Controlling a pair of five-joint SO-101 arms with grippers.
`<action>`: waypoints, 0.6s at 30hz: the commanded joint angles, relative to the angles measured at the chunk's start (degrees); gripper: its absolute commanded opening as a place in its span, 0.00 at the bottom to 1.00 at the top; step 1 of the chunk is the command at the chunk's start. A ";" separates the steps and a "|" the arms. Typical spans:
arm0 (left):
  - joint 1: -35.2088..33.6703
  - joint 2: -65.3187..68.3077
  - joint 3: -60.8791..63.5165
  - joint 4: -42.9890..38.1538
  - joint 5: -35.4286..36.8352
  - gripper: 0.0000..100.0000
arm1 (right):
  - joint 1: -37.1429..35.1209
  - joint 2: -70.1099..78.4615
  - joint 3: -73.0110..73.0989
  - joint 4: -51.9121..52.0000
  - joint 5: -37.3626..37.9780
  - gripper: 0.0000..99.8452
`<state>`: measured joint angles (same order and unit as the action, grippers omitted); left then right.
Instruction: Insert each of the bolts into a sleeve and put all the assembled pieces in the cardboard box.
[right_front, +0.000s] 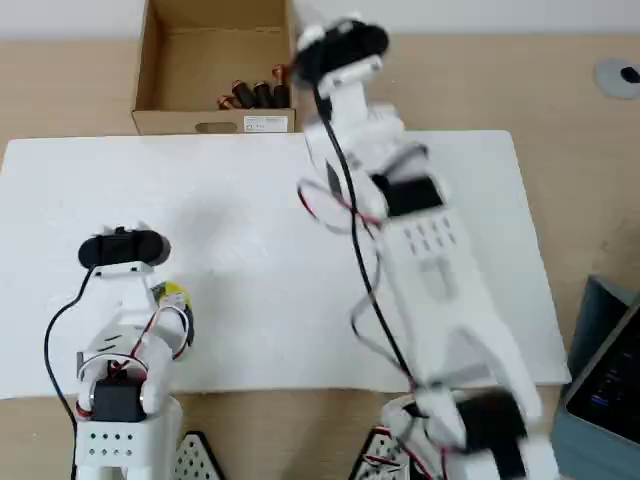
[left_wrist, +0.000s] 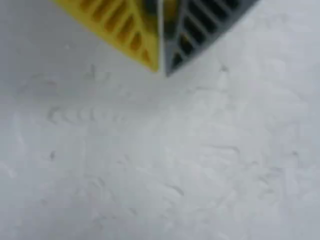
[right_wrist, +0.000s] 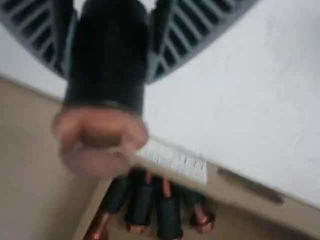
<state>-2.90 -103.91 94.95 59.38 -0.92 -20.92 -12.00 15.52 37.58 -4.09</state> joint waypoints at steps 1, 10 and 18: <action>-0.79 -0.48 -0.26 0.00 0.70 0.00 | 1.01 12.26 -16.57 -2.55 -0.26 0.01; -0.70 -0.48 -0.26 0.00 0.62 0.00 | 0.75 42.95 -50.15 -2.20 4.84 0.01; -0.70 -0.48 -0.26 0.00 0.62 0.00 | -1.36 62.99 -72.84 -2.11 17.41 0.01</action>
<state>-3.08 -103.91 94.95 59.38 -0.57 -20.92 48.31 -47.25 37.14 9.19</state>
